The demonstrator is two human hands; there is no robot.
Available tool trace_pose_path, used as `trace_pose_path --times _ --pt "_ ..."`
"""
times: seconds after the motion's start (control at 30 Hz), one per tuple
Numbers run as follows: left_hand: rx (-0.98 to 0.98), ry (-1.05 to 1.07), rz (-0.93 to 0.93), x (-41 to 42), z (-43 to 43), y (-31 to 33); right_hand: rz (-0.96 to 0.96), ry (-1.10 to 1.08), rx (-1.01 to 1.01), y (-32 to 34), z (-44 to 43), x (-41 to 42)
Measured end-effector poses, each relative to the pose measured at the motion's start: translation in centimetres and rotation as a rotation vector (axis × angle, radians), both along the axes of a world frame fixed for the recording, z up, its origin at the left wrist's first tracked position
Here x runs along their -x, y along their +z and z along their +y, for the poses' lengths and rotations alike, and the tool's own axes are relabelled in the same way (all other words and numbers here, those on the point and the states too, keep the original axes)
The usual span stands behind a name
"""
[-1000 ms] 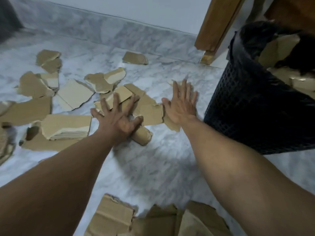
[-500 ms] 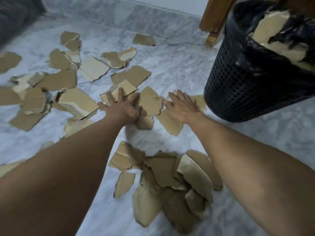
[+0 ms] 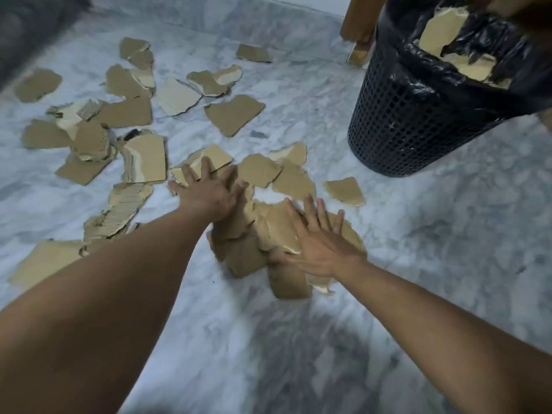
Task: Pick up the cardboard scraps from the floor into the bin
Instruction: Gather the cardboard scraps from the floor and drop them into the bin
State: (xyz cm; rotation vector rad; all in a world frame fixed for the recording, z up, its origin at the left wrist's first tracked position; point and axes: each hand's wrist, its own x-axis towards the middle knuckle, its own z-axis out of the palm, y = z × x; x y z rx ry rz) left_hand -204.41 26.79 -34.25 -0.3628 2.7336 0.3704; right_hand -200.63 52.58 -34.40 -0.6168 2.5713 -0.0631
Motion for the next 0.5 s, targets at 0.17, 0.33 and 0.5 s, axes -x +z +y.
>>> trace_pose_path --times 0.17,0.33,0.5 --pt "0.031 -0.017 0.173 -1.5 -1.0 1.3 0.189 -0.02 0.194 0.1 -4.3 2.8" --pt "-0.07 0.202 0.104 -2.6 -3.3 1.1 0.358 -0.486 0.134 0.9 -1.3 4.1" --pt "-0.051 0.094 -0.071 -3.4 -2.0 0.3 0.107 -0.704 0.043 -0.8 0.2 4.6"
